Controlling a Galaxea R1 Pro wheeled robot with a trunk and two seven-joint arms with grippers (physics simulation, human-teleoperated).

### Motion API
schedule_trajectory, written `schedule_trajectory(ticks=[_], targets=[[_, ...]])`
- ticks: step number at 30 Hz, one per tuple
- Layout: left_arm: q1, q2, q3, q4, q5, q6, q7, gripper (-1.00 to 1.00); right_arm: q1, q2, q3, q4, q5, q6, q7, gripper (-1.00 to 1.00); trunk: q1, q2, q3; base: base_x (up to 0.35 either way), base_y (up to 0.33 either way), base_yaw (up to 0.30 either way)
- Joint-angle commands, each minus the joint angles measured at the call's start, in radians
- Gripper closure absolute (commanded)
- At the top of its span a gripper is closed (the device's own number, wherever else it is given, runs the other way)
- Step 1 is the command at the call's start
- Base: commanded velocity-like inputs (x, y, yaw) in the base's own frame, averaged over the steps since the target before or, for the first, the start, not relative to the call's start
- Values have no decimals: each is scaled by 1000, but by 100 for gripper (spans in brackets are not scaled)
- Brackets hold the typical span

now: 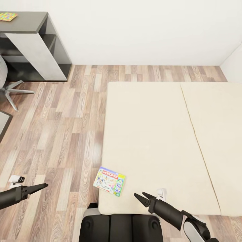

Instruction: Put all the toys in the child's room - the three board games (two on the bed and one on the table), the two jigsaw puzzles on the table, and the tennis ball on the table - inside the toy box on the table in the child's room.

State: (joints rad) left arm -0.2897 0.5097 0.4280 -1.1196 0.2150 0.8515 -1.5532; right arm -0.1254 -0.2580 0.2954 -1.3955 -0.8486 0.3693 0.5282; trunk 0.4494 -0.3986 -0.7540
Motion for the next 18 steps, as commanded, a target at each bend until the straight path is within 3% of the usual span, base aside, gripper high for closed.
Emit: schedule_trajectory(ticks=[1,18], targets=[[0,0,-1,0,-1,11,-4,-100,0,-1,1,-1,-11,7,-1,-100,1,-1,1,0,0,0],[0,-2,-6,0,-4,4,-1,-100,0,1,1,0,-10,6,-1,-100,1,-1,29,0,0,0]])
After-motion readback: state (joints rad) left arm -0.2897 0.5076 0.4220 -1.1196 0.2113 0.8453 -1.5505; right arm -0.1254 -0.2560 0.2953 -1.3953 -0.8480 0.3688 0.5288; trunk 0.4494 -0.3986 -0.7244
